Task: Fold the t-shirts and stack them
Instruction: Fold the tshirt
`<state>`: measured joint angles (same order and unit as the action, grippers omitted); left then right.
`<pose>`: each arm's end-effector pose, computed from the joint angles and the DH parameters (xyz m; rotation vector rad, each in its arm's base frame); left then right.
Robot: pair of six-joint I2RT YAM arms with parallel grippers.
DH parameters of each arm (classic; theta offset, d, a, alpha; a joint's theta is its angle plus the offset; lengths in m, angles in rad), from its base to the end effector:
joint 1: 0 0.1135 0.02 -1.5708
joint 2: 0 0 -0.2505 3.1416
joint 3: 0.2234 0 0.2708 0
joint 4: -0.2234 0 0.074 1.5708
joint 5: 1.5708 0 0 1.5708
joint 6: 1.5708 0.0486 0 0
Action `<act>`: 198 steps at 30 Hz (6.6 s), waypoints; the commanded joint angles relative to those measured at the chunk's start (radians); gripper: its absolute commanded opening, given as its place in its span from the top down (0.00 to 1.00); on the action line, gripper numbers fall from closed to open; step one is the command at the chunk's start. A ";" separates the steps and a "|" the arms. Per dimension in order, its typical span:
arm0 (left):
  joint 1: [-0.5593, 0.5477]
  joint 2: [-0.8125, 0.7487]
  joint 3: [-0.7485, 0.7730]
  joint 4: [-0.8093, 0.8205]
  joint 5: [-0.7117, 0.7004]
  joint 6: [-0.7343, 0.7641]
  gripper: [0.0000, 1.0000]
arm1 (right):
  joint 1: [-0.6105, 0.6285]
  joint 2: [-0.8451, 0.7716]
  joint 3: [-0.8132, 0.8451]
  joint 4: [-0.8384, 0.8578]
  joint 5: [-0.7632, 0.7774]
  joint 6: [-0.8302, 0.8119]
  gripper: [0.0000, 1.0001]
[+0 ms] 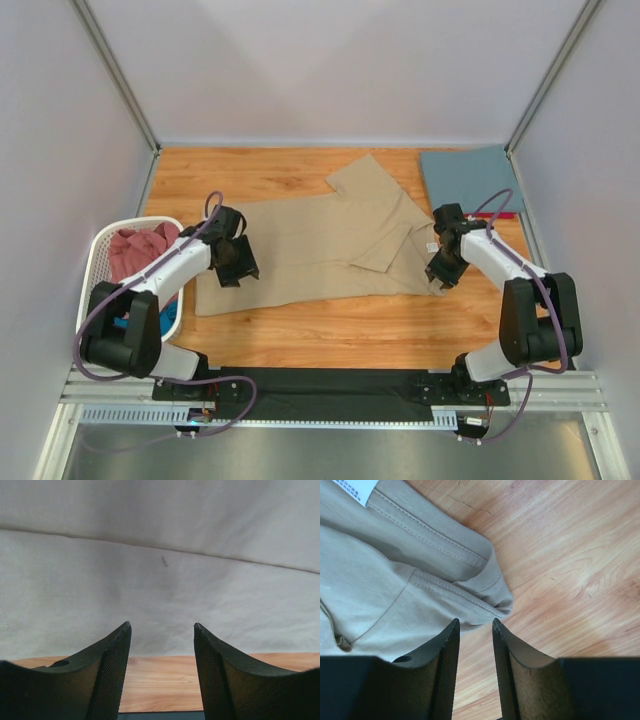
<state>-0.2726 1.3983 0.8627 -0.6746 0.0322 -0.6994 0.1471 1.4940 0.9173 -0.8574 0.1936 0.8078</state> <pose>0.2673 -0.0763 0.1624 -0.5900 2.7619 -0.2807 0.2699 0.0305 0.1490 0.9680 2.7628 -0.1604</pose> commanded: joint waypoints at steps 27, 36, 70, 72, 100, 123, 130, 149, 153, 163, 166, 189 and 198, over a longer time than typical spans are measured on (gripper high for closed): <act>-0.013 0.099 -0.071 0.076 -0.095 -0.029 0.40 | -0.270 -0.083 -0.173 0.129 -0.003 -0.088 0.78; -0.040 0.090 -0.037 0.046 -0.066 -0.020 0.39 | -0.265 -0.147 -0.092 0.110 -0.178 -0.203 0.72; -0.099 0.098 0.033 -0.017 0.004 0.015 0.37 | -0.258 -0.176 -0.164 0.068 -0.029 -0.116 0.75; -0.099 0.070 0.042 -0.020 0.014 0.026 0.36 | -0.258 -0.193 -0.124 0.022 -0.025 -0.114 0.72; -0.099 -0.185 0.214 -0.126 -0.031 0.155 0.33 | 0.152 -0.041 -0.090 0.354 -0.135 0.263 0.55; -0.099 -0.124 0.229 -0.140 -0.121 0.156 0.34 | 0.184 0.032 -0.043 0.462 -0.137 0.303 1.00; -0.099 -0.090 0.240 -0.143 -0.149 0.152 0.34 | 0.187 0.095 0.066 0.486 -0.140 0.268 1.00; -0.099 -0.028 0.292 -0.149 -0.158 0.141 0.34 | 0.198 0.287 0.218 0.603 -0.293 0.117 0.97; -0.099 -0.030 0.295 -0.143 -0.146 0.136 0.34 | 0.209 0.317 0.248 0.624 -0.347 0.064 0.96; -0.099 -0.021 0.289 -0.137 -0.120 0.123 0.34 | 0.212 0.298 0.327 0.522 -0.336 -0.051 0.64; -0.099 -0.019 0.295 -0.112 -0.071 0.132 0.35 | 0.206 0.272 0.374 0.362 -0.234 -0.100 0.64; 0.019 0.471 0.547 -0.145 -0.100 0.189 0.36 | -0.127 0.227 0.176 0.383 -0.373 -0.504 0.62; 0.036 0.545 0.572 -0.135 -0.103 0.173 0.37 | -0.182 0.290 0.207 0.399 -0.453 -0.539 0.66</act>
<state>-0.2394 1.9388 1.3941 -0.7986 -0.0643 -0.5320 0.0090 1.7702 1.0927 -0.4950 -0.2127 0.2981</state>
